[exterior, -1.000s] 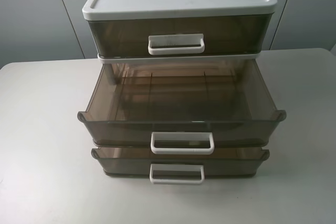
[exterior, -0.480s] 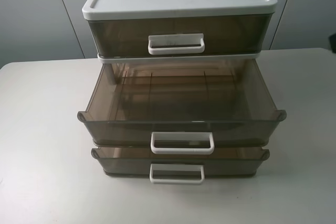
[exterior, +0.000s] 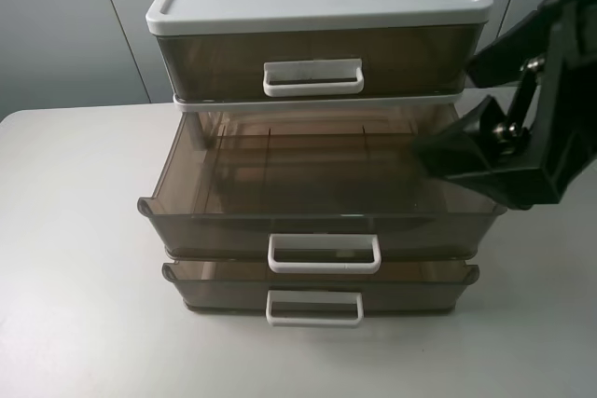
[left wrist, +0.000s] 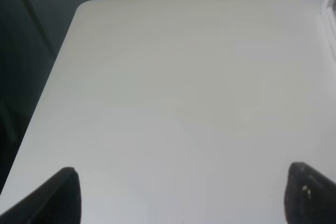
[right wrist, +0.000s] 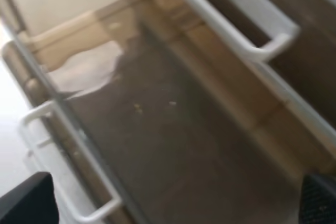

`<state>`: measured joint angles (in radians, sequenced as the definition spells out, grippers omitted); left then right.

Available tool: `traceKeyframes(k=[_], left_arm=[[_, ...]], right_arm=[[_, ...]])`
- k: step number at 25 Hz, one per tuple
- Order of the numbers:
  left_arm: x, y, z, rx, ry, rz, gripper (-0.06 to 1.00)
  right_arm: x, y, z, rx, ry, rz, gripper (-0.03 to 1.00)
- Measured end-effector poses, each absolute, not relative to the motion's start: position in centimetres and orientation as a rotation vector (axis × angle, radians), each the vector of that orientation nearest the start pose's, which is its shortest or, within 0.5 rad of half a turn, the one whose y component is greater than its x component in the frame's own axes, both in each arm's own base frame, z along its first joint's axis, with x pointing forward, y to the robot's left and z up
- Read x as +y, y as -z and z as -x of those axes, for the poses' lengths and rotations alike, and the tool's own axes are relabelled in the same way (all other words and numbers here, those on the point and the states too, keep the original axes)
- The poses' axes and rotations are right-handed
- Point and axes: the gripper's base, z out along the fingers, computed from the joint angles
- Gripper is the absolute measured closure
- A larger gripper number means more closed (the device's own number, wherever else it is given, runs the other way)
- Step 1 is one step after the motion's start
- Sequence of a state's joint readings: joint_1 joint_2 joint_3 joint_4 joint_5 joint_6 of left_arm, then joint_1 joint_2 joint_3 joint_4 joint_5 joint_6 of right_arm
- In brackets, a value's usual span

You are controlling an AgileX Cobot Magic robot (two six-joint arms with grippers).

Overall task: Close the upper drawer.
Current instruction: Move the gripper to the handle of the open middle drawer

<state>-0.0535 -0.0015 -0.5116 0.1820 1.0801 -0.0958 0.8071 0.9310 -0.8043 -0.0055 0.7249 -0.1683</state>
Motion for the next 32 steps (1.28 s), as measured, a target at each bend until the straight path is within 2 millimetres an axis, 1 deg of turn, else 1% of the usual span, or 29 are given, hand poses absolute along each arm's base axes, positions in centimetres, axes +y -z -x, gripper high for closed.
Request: traceKeyframes(k=[4,8,14,17,23,28,32], left_arm=[[1.5,-28.0,0.7,2.039,-0.124,0.055,0.20],[1.5,-28.0,0.7,2.039,-0.124,0.055,0.20],[1.5,-28.0,0.7,2.039,-0.124,0.055,0.20],[1.5,-28.0,0.7,2.039,-0.124,0.055,0.20],[1.5,-28.0,0.7,2.039,-0.124,0.055,0.20],[1.5,-28.0,0.7,2.039,-0.124,0.055,0.20],[1.5,-28.0,0.7,2.039,-0.124,0.055,0.20]], right_arm=[[15.0,-31.6,-11.7,2.037,-0.392,1.217,0.27],[17.0,-30.7,-10.8,2.006,-0.492,1.375,0.27],[18.7,-29.4,-10.3,1.968,-0.588,1.545,0.27],[19.3,-28.7,-10.4,1.982,-0.616,1.583,0.27],[20.5,-26.7,-11.2,2.055,-0.607,1.636,0.27],[21.5,-25.3,-11.4,2.117,-0.659,1.660,0.27],[22.1,-23.7,-11.7,2.162,-0.646,1.697,0.27]])
